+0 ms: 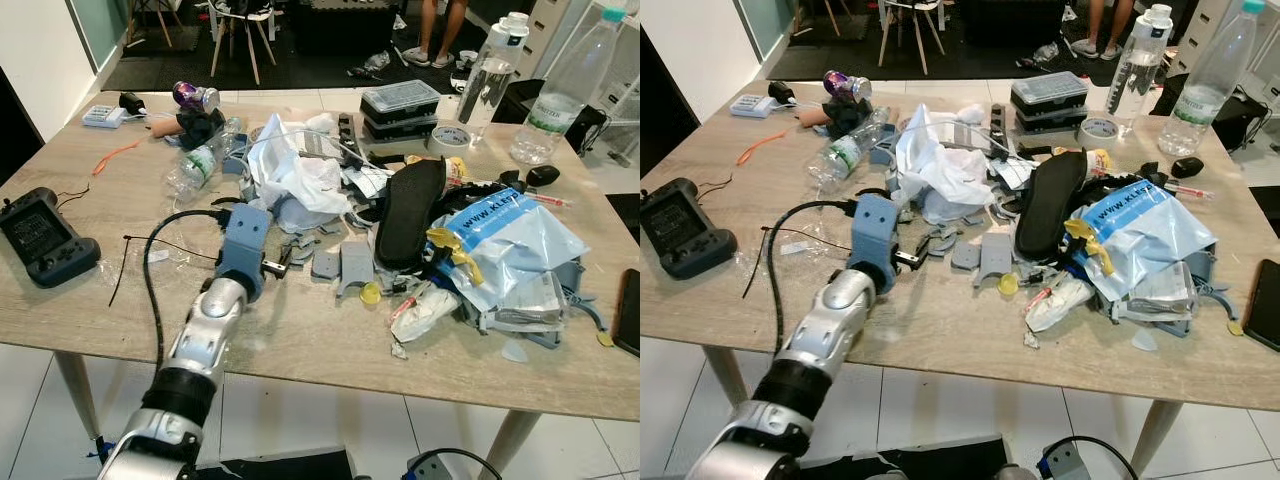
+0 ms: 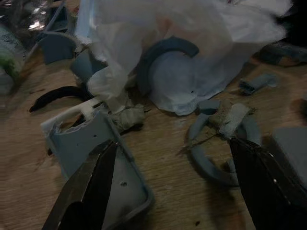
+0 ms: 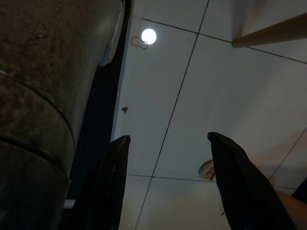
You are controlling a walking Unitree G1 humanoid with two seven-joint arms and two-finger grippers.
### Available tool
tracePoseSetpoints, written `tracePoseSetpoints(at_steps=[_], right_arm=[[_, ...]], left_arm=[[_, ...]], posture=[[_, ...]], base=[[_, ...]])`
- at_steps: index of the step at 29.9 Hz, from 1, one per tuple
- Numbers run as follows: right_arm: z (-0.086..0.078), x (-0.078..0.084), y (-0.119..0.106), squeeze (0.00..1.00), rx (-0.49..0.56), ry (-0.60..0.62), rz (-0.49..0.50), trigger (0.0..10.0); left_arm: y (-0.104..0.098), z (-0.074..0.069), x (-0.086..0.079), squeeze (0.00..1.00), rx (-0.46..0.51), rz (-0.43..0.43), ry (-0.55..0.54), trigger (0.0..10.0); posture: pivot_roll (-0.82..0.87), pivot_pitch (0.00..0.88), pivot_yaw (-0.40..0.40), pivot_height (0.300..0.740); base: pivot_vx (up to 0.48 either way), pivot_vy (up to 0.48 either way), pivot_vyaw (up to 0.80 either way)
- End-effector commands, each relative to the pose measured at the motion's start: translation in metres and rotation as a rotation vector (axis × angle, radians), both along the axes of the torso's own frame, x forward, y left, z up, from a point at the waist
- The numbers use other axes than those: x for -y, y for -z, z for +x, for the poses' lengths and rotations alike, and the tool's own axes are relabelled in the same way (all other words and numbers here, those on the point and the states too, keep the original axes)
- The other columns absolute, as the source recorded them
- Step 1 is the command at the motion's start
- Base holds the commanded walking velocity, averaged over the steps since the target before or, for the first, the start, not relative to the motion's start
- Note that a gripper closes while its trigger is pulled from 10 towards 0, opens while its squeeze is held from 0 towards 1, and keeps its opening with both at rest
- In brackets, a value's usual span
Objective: Picking trash to rubbish bin
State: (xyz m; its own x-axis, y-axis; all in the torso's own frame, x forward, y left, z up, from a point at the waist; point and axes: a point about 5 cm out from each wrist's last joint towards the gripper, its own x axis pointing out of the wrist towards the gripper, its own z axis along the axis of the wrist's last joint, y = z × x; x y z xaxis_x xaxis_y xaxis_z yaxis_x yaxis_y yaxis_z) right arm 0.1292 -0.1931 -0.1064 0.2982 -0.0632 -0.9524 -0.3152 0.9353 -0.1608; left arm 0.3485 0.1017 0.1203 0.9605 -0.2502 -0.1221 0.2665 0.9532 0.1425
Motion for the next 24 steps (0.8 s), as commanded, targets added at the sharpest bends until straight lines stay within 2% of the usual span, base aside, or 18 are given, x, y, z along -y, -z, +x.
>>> tracePoseSetpoints(at_steps=[1,2,6,9,11,13,16,20,24], right_arm=[[-0.003,-0.015,0.003,0.00,-0.012,-0.015,0.056,10.0],[-0.003,-0.015,0.003,0.00,-0.012,-0.015,0.056,10.0],[-0.014,0.023,0.000,0.00,-0.031,0.003,0.016,10.0],[-0.023,0.037,-0.001,0.00,-0.047,0.012,0.001,10.0],[-0.027,0.038,0.000,0.00,-0.053,0.013,0.000,10.0],[-0.036,0.023,0.005,0.00,-0.064,0.009,0.017,10.0],[-0.036,0.011,0.008,0.00,-0.059,0.007,0.034,10.0],[-0.032,0.007,0.008,0.00,-0.054,0.005,0.037,10.0],[-0.033,0.010,0.007,0.00,-0.055,0.005,0.034,10.0]], left_arm=[[0.008,-0.001,0.003,0.00,-0.037,0.023,-0.026,10.0],[0.008,-0.001,0.003,0.00,-0.037,0.023,-0.026,10.0],[0.012,0.001,0.000,0.00,-0.052,0.071,-0.092,10.0],[0.009,0.004,-0.005,0.00,-0.032,0.078,-0.143,10.0],[0.009,0.005,-0.007,0.00,-0.038,0.074,-0.160,10.0],[0.014,0.005,-0.009,0.00,-0.076,0.054,-0.191,10.0],[0.024,0.003,-0.005,0.00,-0.139,0.014,-0.188,10.0],[0.033,-0.001,-0.002,0.00,-0.207,-0.023,-0.191,10.0],[0.037,-0.002,-0.001,0.00,-0.228,-0.026,-0.200,10.0]], posture=[[0.03,0.120,0.026,0.740],[0.03,0.120,0.026,0.740],[0.02,0.130,0.031,0.740],[0.02,0.132,0.032,0.740],[0.02,0.134,0.032,0.740],[0.02,0.135,0.034,0.740],[0.02,0.135,0.034,0.740],[0.02,0.135,0.034,0.740],[0.02,0.135,0.034,0.740]], base=[[0.000,0.000,0.00],[0.000,0.000,0.00],[0.000,0.000,0.00],[0.000,0.000,0.00],[0.000,0.000,0.00],[0.000,0.000,0.00],[0.000,0.000,0.00],[0.000,0.000,0.00],[0.000,0.000,0.00]])
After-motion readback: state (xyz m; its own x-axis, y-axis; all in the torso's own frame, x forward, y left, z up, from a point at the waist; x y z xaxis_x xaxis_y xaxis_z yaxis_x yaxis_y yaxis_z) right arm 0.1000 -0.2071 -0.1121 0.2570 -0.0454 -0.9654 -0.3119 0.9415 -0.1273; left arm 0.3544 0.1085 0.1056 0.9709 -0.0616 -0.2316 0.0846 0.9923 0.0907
